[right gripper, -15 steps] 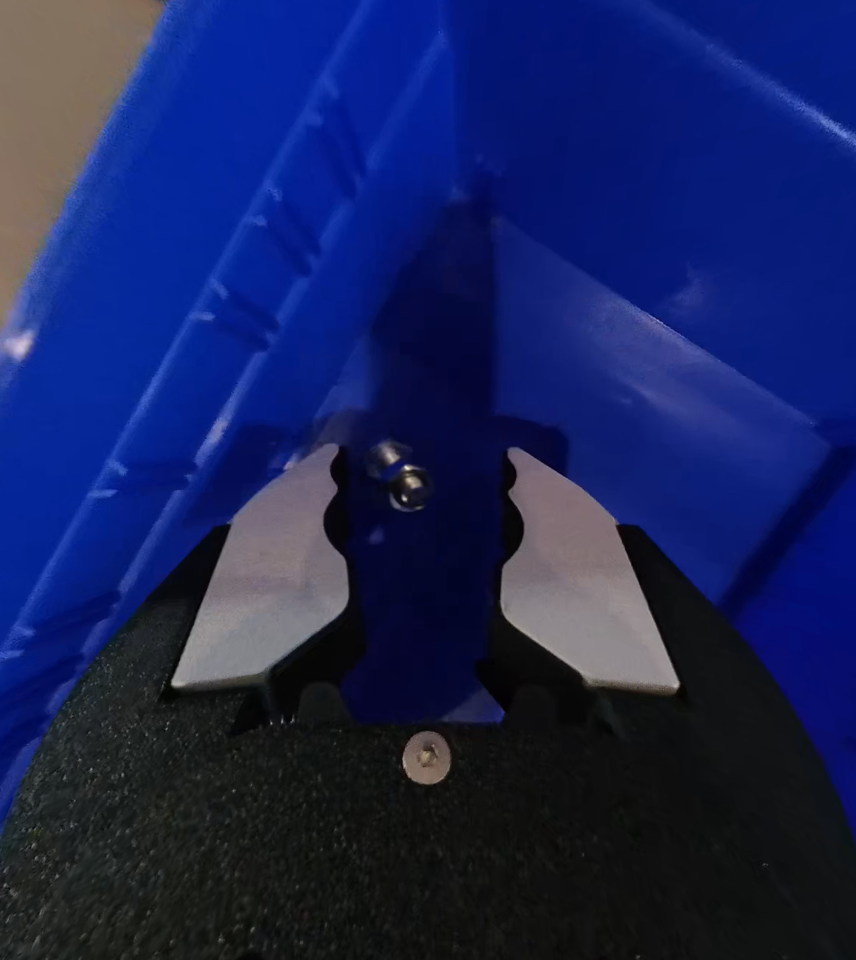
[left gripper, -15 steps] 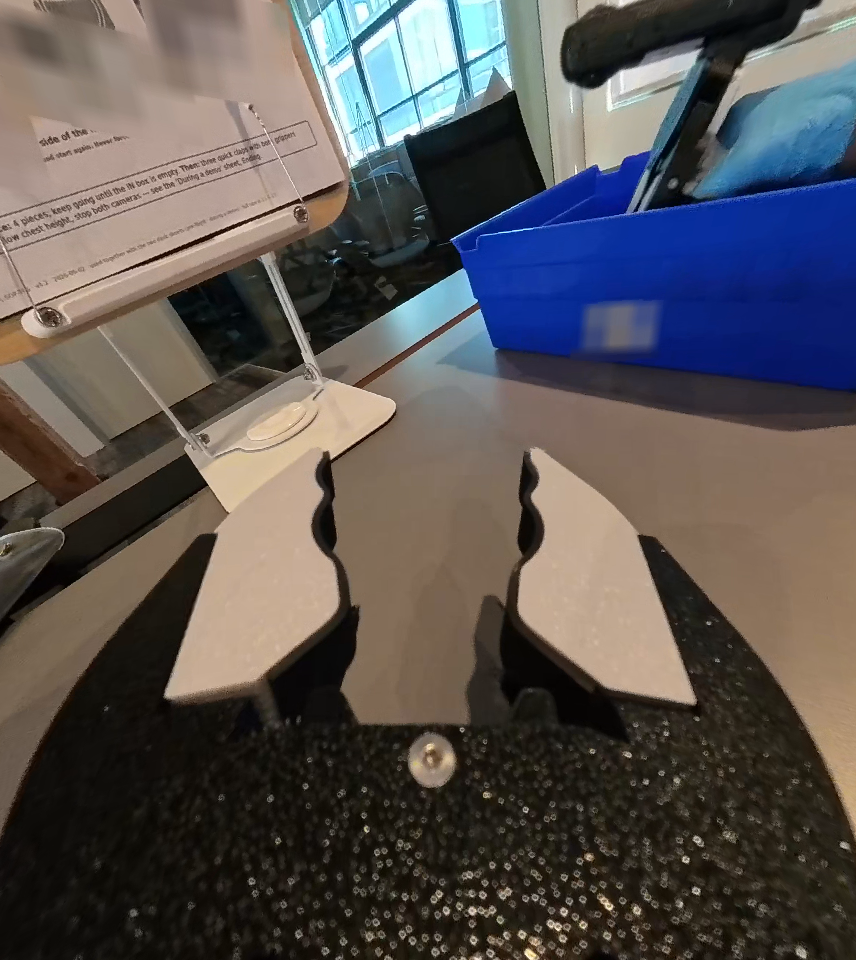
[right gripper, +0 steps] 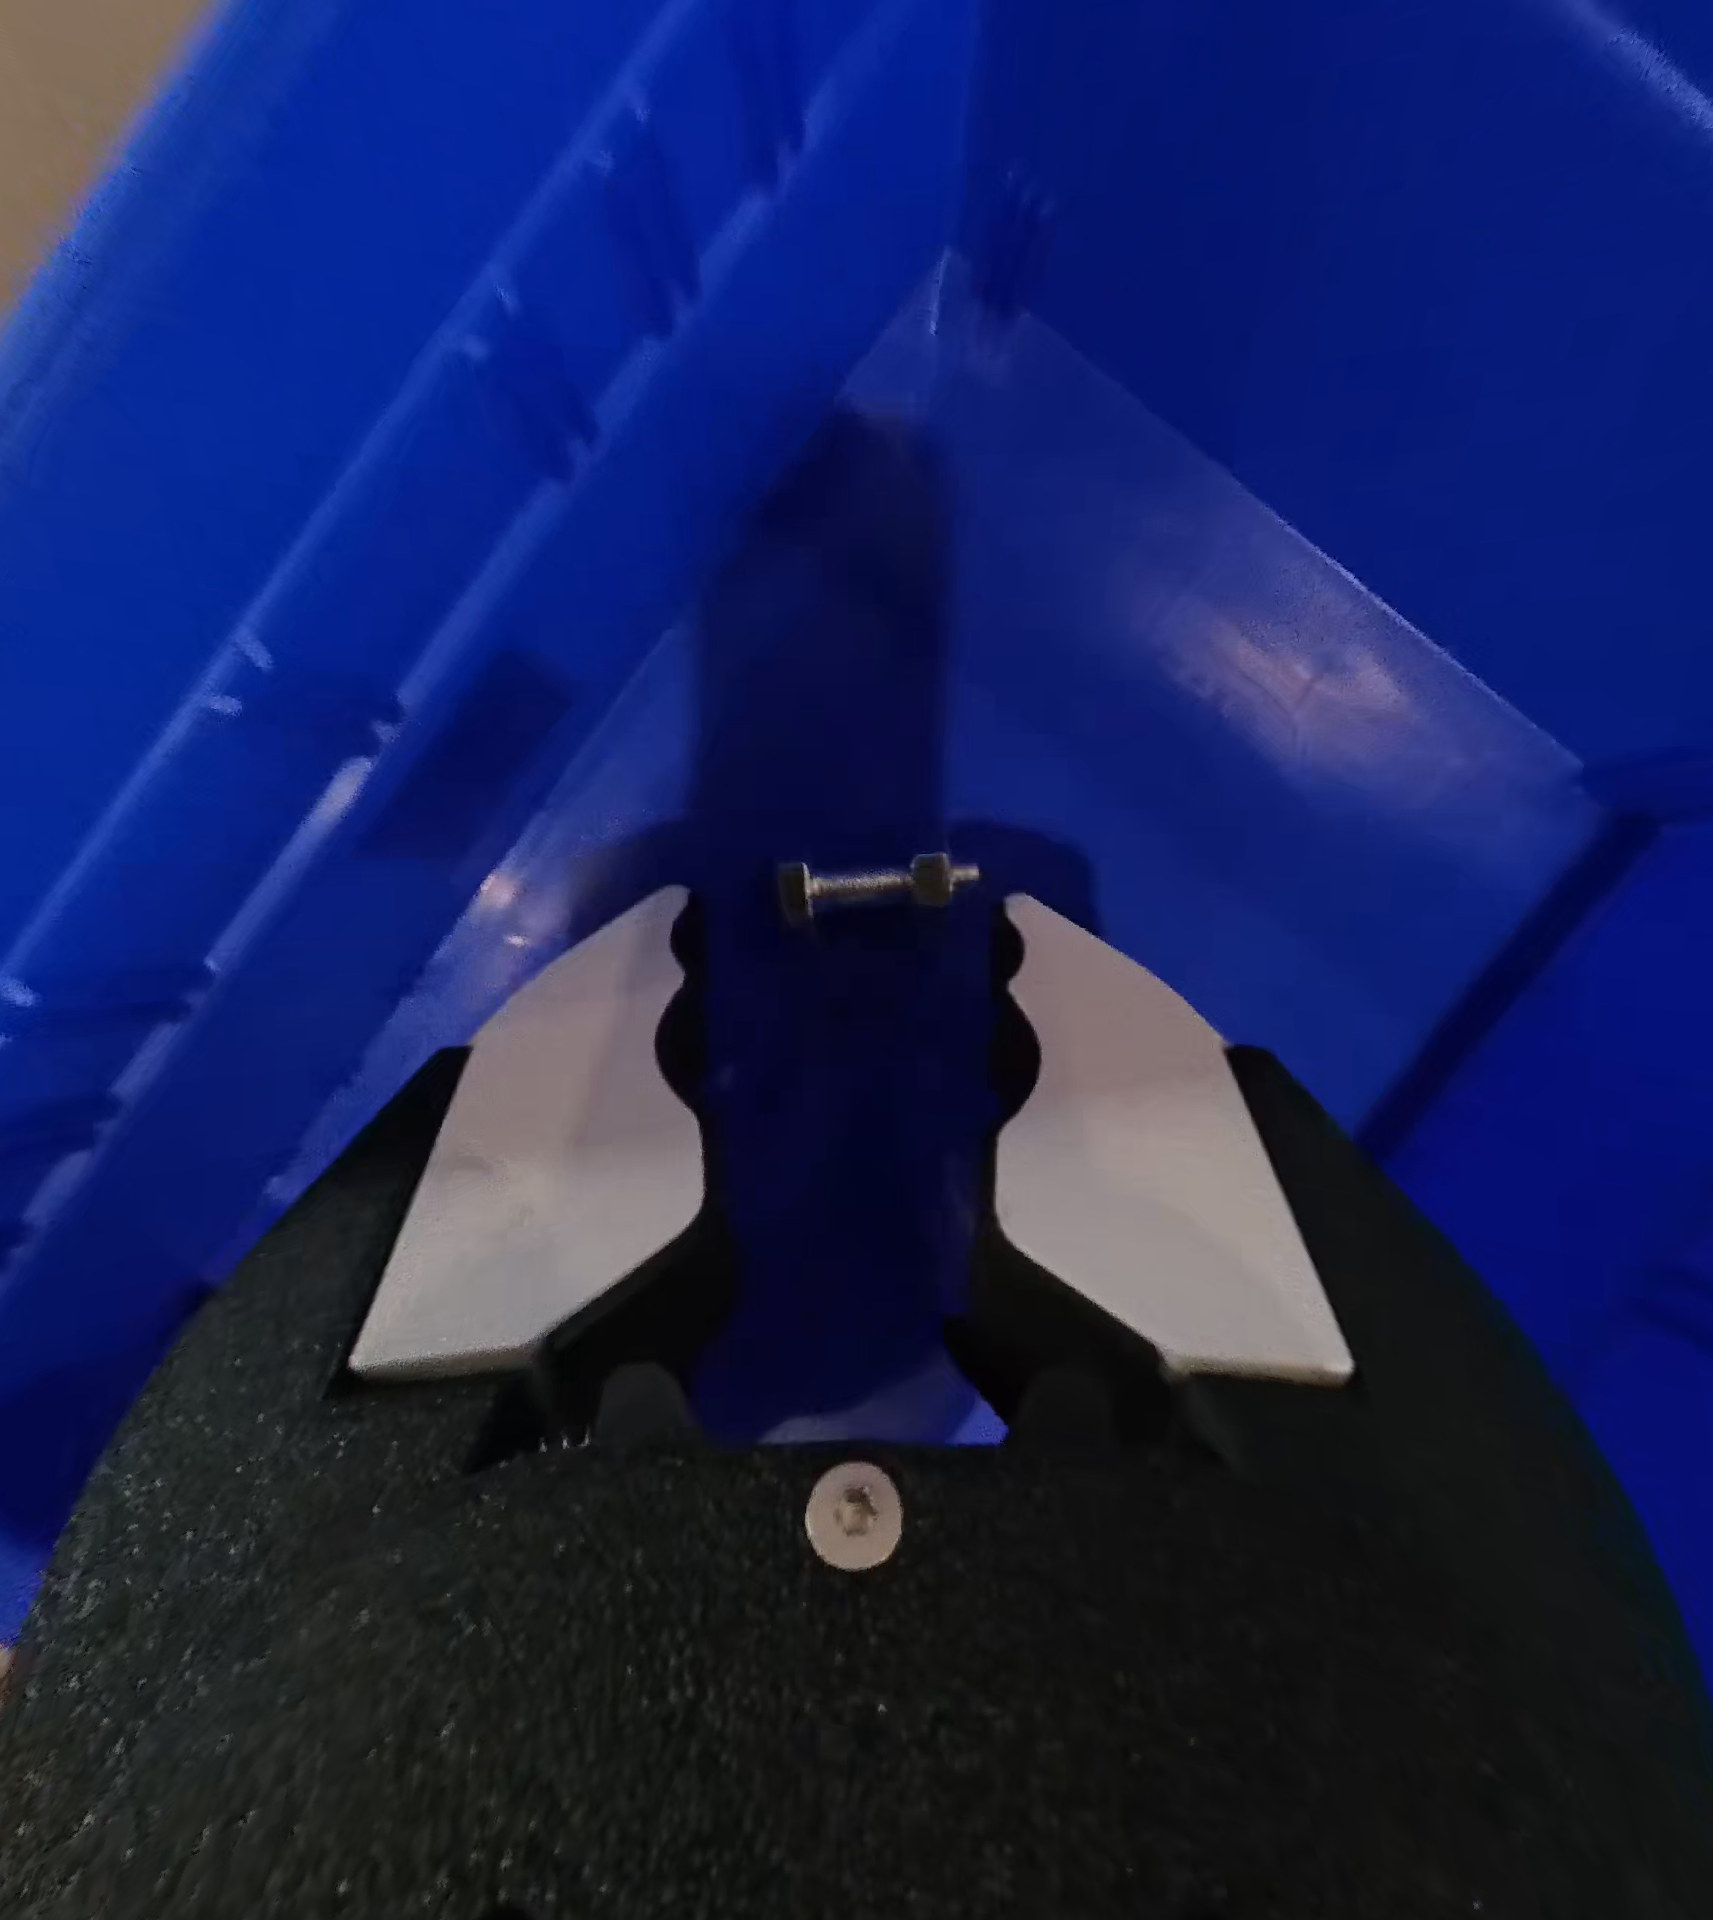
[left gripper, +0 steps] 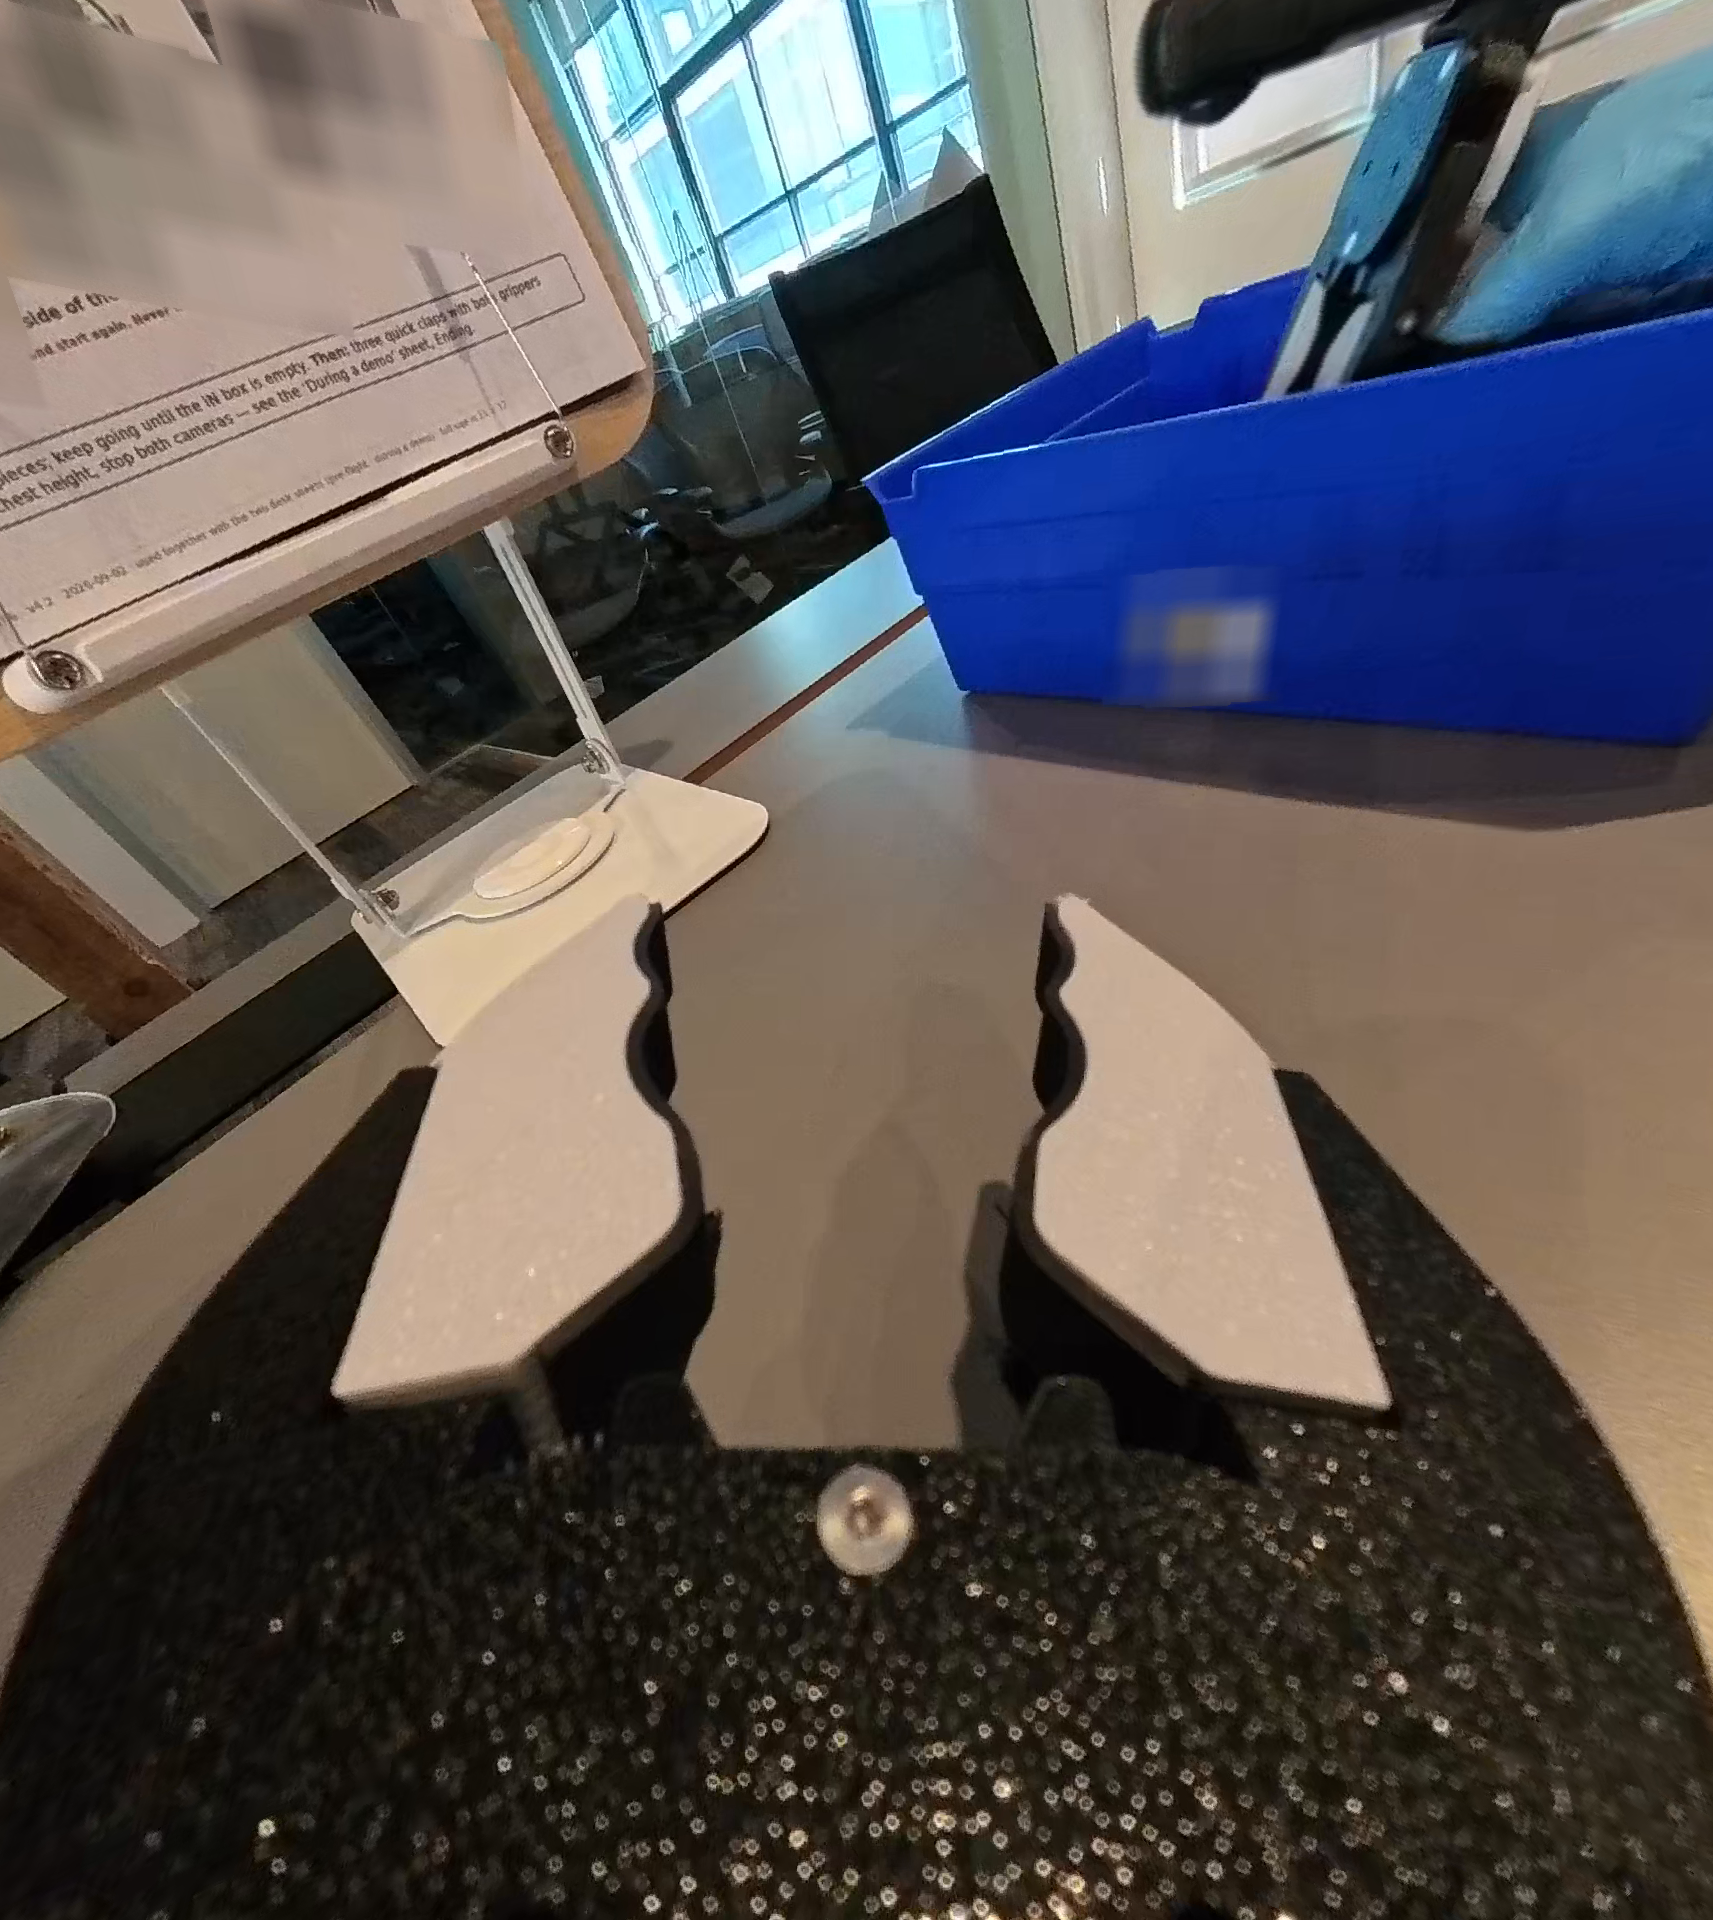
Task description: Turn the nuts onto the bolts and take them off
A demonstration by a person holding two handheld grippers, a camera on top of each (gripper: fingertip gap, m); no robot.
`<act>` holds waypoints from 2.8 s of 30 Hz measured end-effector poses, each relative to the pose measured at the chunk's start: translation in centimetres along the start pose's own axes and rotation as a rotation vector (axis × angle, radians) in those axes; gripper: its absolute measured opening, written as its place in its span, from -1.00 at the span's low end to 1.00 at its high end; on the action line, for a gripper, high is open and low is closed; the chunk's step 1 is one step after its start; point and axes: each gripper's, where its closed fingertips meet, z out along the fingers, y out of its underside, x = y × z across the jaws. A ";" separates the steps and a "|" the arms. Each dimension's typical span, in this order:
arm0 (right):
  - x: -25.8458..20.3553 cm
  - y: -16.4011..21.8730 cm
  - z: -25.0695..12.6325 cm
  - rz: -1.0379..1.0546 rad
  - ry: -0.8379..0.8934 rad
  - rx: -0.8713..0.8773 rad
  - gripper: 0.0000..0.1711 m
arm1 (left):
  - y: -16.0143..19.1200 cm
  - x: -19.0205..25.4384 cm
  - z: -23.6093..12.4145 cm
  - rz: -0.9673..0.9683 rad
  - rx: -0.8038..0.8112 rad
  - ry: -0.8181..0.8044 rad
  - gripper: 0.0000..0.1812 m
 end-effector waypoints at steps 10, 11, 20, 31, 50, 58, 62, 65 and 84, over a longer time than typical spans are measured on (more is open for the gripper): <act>0.2 0.5 1.5 -0.026 0.019 -0.018 -0.41 | -0.2 0.7 0.2 0.019 0.007 0.035 -0.26; 0.3 0.7 1.4 -0.031 0.029 -0.016 -0.44 | -0.2 0.8 0.2 0.020 0.008 0.039 -0.26; -3.3 -5.1 -8.1 -0.251 0.341 0.386 -0.54 | -0.7 1.7 0.3 0.009 0.039 0.097 -0.34; -26.9 -13.2 -7.2 -0.976 0.323 0.955 -0.54 | -4.3 -1.8 -4.7 -0.521 0.373 0.487 -0.49; -30.3 -11.7 -3.7 -1.185 0.492 1.126 -0.53 | -1.6 1.8 -4.0 -0.476 0.122 0.708 -0.90; -27.9 -12.3 -3.5 -0.817 0.241 1.093 -0.58 | 1.0 -2.4 -2.2 -0.223 0.018 0.290 -0.90; -28.4 -13.4 -3.4 -0.511 -0.044 1.085 -0.68 | 1.5 -3.0 -2.0 0.108 -0.023 0.101 -0.90; -28.4 -14.0 -2.6 -0.326 -0.202 1.061 -0.70 | 1.4 -2.8 -1.9 0.273 -0.030 0.020 -0.90; -28.9 -13.9 -1.3 -0.125 -0.576 0.957 -0.80 | 1.6 -3.6 -1.8 0.334 -0.073 -0.107 -0.59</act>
